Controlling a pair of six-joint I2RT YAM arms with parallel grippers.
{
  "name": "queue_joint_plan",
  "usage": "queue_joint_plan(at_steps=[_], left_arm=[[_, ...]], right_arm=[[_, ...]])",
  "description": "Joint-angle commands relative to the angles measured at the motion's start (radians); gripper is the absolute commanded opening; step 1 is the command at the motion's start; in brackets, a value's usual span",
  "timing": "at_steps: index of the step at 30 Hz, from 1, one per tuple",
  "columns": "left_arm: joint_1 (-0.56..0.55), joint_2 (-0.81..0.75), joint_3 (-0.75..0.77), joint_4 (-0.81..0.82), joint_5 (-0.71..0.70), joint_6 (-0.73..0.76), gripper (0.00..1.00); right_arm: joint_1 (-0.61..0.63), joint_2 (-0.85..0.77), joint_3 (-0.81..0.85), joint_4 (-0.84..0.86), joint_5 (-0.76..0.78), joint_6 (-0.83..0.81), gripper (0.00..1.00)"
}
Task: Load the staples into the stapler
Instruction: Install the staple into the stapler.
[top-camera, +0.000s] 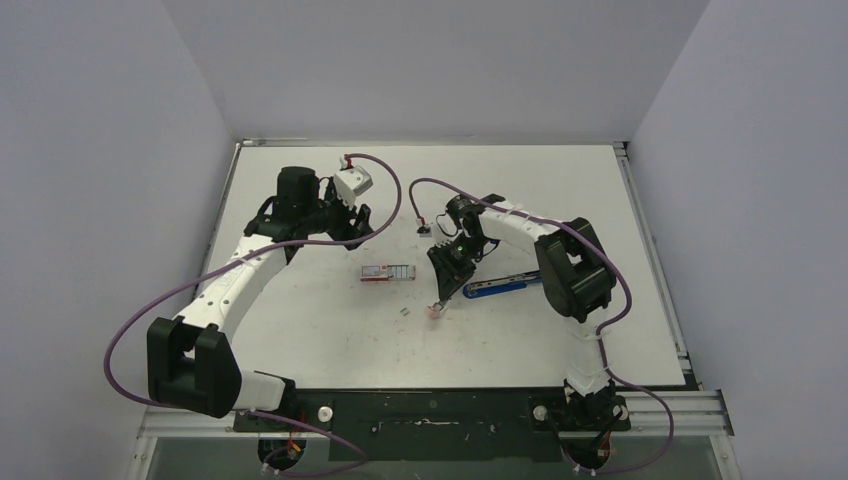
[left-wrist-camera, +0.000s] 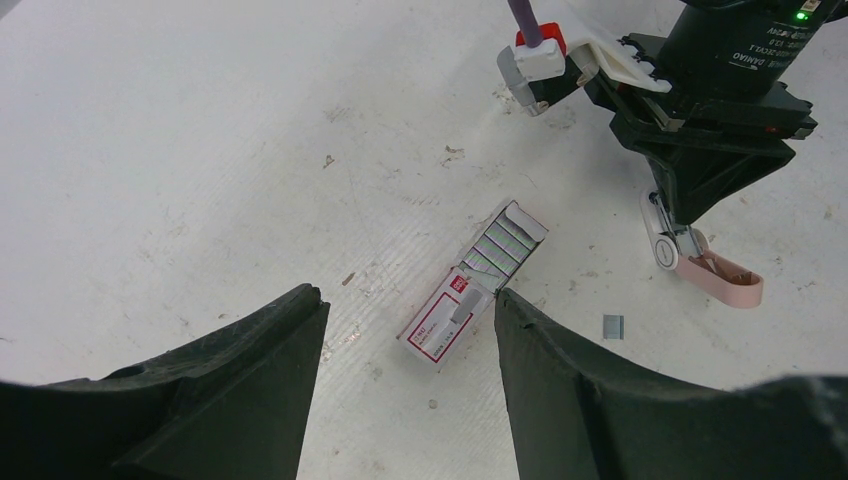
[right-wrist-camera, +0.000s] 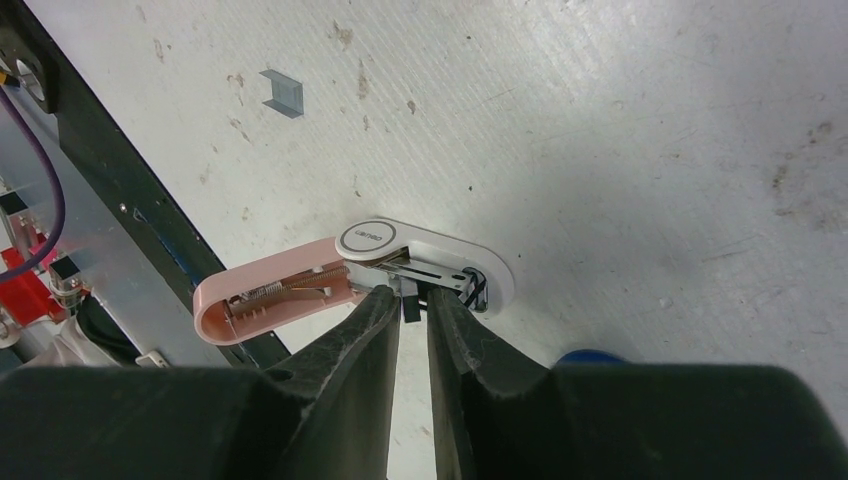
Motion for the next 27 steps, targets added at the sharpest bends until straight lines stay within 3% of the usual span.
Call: queue_joint_plan(at_steps=[1, 27], left_arm=[[0.009, -0.032, 0.011, 0.041, 0.03, -0.015, 0.6], [0.008, -0.032, 0.009, 0.044, 0.036, -0.017, 0.6]], right_arm=[[0.005, -0.068, 0.044, 0.002, 0.035, -0.022, 0.19], [0.018, -0.102, 0.039, 0.004, 0.075, -0.047, 0.2]])
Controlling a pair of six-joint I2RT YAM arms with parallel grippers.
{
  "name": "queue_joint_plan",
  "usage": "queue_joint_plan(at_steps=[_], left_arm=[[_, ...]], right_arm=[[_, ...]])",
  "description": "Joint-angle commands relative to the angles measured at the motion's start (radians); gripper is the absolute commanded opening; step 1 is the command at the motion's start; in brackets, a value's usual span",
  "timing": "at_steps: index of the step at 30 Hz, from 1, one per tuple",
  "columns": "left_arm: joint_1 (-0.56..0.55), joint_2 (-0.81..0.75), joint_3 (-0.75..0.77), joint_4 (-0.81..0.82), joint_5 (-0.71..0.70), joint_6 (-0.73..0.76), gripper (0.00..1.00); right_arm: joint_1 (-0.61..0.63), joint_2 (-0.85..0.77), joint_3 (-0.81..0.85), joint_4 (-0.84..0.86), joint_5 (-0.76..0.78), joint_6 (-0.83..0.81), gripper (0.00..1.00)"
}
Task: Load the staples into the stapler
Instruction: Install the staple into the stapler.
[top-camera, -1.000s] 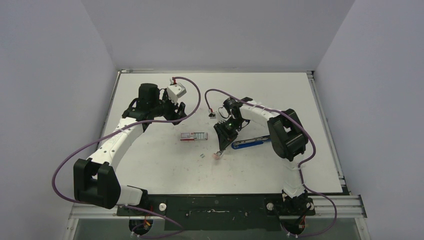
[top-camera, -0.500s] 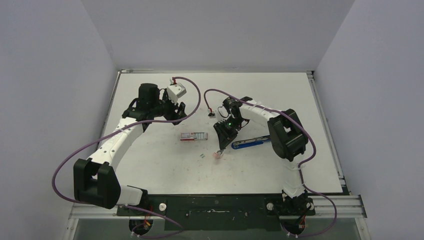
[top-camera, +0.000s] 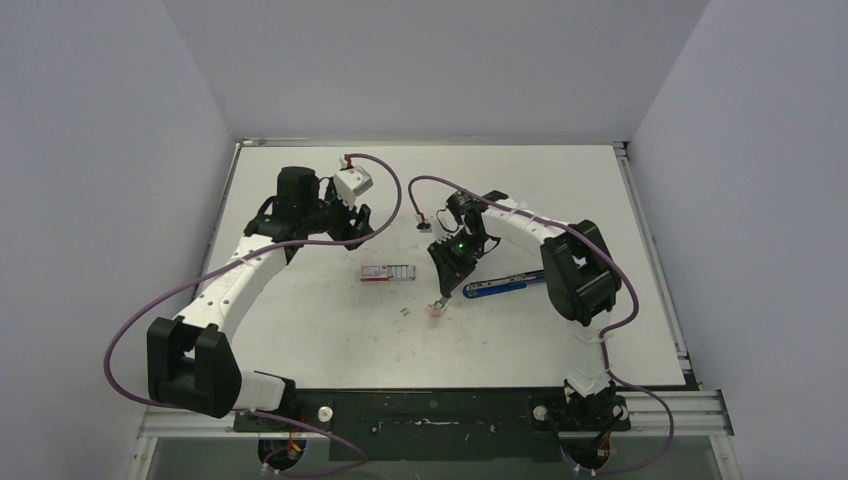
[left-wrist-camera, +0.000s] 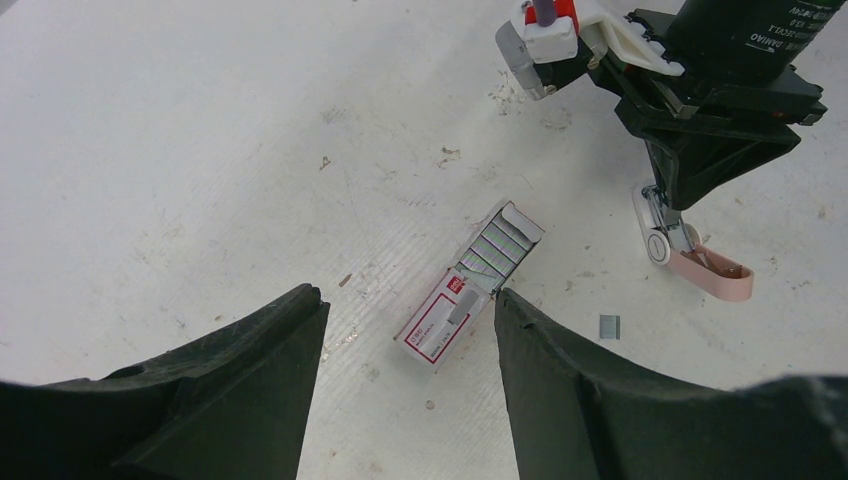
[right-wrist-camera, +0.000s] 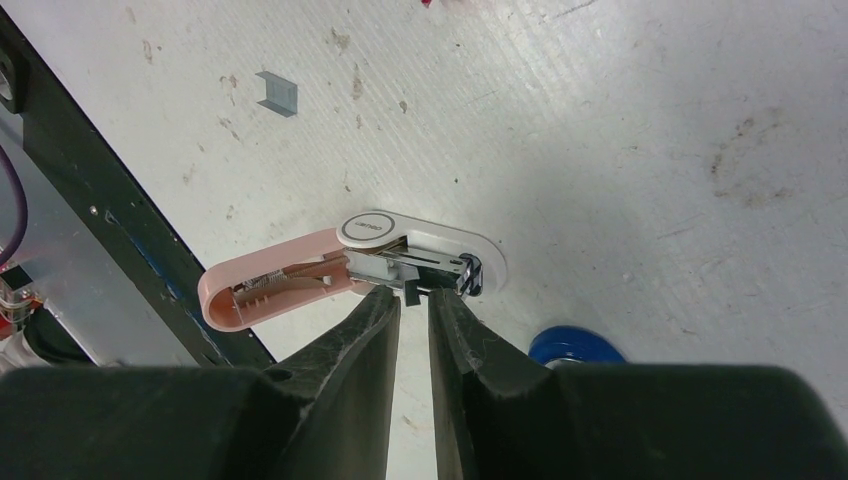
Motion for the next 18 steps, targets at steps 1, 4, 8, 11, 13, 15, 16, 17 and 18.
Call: queue_joint_plan(at_steps=[1, 4, 8, 11, 13, 15, 16, 17, 18], left_arm=[[0.008, -0.032, 0.009, 0.045, 0.029, -0.015, 0.61], [0.009, -0.032, 0.009, 0.045, 0.029, -0.014, 0.6], [0.008, -0.031, 0.009, 0.045, 0.029, -0.014, 0.6], [0.009, -0.031, 0.009, 0.045, 0.029, -0.014, 0.61], [0.008, -0.031, 0.009, 0.045, 0.029, -0.014, 0.6], [0.008, -0.032, 0.007, 0.045, 0.029, -0.014, 0.6], [0.008, -0.033, 0.007, 0.045, 0.029, -0.014, 0.61], [0.008, -0.033, 0.007, 0.045, 0.029, -0.014, 0.61], [0.008, -0.034, 0.007, 0.045, 0.029, -0.014, 0.6]], right_arm=[[0.01, -0.063, 0.026, 0.006, 0.023, -0.019, 0.2], [0.012, -0.063, 0.024, 0.007, 0.019, -0.018, 0.2], [0.016, -0.071, 0.023, 0.009, 0.014, -0.018, 0.2], [0.024, -0.077, 0.019, 0.012, 0.02, -0.018, 0.2], [0.03, -0.082, 0.013, 0.019, 0.028, -0.018, 0.2], [0.035, -0.087, 0.007, 0.028, 0.039, -0.018, 0.21], [0.038, -0.088, 0.005, 0.031, 0.047, -0.019, 0.21], [0.04, -0.09, 0.004, 0.034, 0.055, -0.018, 0.21], [0.041, -0.092, 0.002, 0.036, 0.063, -0.02, 0.21]])
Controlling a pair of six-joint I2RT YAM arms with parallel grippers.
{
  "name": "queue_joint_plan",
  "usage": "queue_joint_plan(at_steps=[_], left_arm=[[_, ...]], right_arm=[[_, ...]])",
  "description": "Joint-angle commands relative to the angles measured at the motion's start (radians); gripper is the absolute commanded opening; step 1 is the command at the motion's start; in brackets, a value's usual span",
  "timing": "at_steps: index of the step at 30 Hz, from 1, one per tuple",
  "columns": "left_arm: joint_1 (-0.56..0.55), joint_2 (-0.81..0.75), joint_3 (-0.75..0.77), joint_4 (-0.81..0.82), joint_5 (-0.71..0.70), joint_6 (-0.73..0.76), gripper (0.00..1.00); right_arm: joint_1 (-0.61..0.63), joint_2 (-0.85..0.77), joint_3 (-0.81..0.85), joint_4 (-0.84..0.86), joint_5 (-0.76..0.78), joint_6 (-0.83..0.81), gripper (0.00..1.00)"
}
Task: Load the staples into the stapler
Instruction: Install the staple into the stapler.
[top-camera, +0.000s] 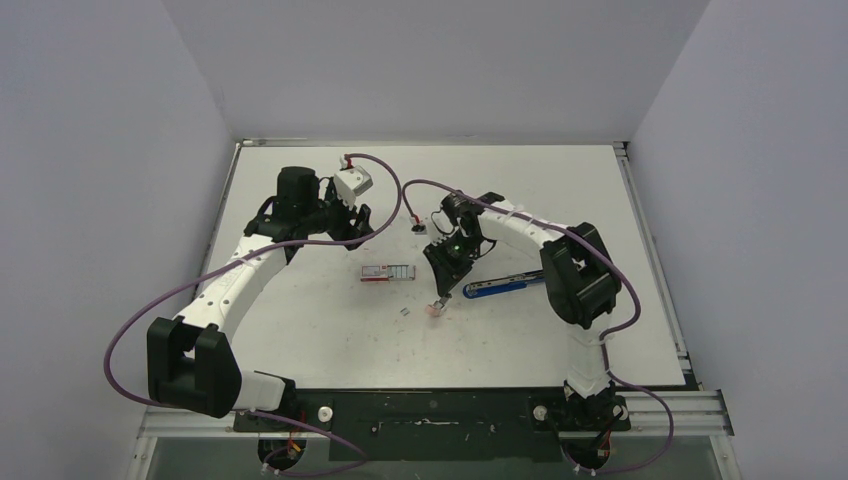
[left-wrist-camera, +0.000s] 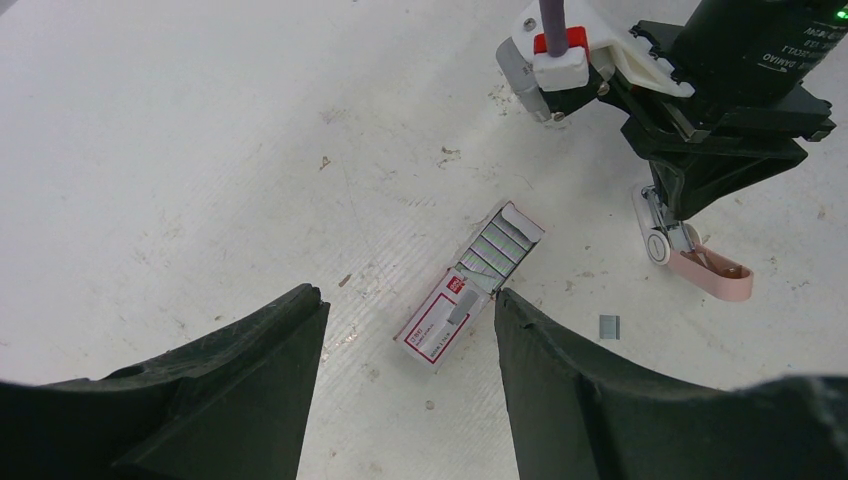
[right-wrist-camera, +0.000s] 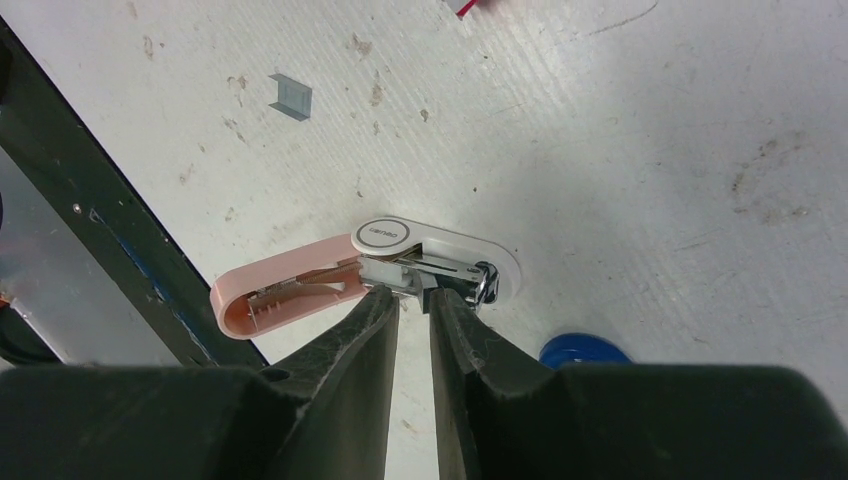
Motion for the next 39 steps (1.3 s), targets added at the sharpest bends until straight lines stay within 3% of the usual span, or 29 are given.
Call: queue_joint_plan(at_steps=[1, 39], left_arm=[[0.008, -0.034, 0.008, 0.045, 0.029, -0.013, 0.61], [0.014, -0.034, 0.014, 0.047, 0.031, -0.024, 0.6]], right_arm=[[0.015, -0.084, 0.001, 0.032, 0.046, -0.012, 0.21], [0.085, -0.137, -0.059, 0.078, 0.192, -0.054, 0.21]])
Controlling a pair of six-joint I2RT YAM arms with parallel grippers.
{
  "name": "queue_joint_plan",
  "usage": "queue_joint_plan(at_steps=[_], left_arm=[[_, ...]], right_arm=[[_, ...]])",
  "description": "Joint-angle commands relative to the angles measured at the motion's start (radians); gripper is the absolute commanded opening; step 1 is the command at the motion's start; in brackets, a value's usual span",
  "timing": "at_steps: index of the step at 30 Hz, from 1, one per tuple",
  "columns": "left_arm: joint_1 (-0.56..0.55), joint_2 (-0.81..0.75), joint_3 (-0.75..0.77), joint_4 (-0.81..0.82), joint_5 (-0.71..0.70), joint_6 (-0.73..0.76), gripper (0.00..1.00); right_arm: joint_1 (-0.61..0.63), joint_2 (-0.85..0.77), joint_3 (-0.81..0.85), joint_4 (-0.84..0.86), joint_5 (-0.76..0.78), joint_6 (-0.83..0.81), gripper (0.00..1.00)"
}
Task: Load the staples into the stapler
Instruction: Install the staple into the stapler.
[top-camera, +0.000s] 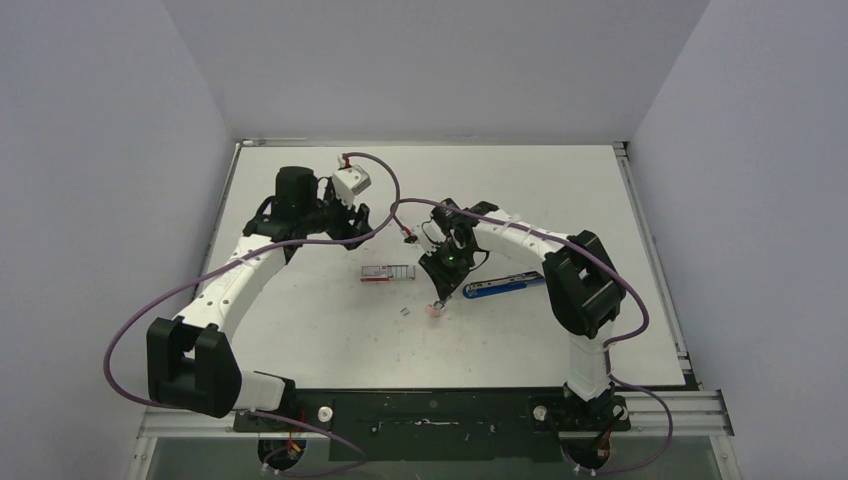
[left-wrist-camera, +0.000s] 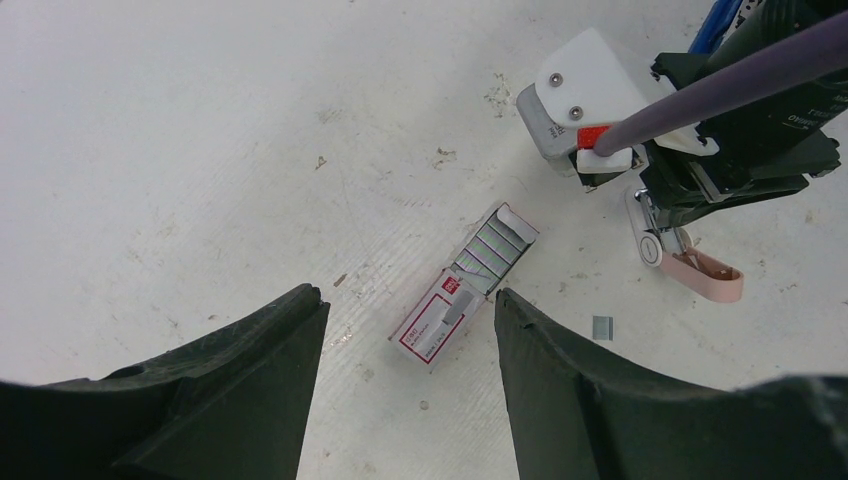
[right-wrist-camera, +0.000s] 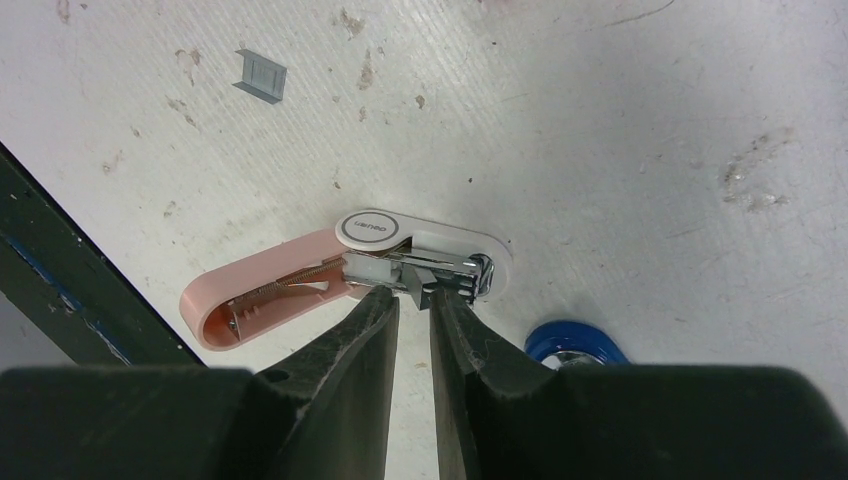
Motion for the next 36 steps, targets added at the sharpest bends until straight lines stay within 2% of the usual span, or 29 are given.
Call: queue_joint_plan(at_steps=[1, 25, 36], left_arm=[[0.01, -0.034, 0.013, 0.046, 0.017, -0.009, 0.61], [0.016, -0.039, 0.008, 0.047, 0.02, -0.011, 0.61], [0.033, -0.061, -0.003, 0.064, 0.03, -0.025, 0.61]], right_arm=[[0.009, -0.066, 0.0, 0.032, 0.027, -0.013, 0.21], [0.008, -0.066, -0.007, 0.041, 0.056, -0.025, 0.21], [-0.086, -0.128, -0.042, 0.098, -0.106, -0.024, 0.21]])
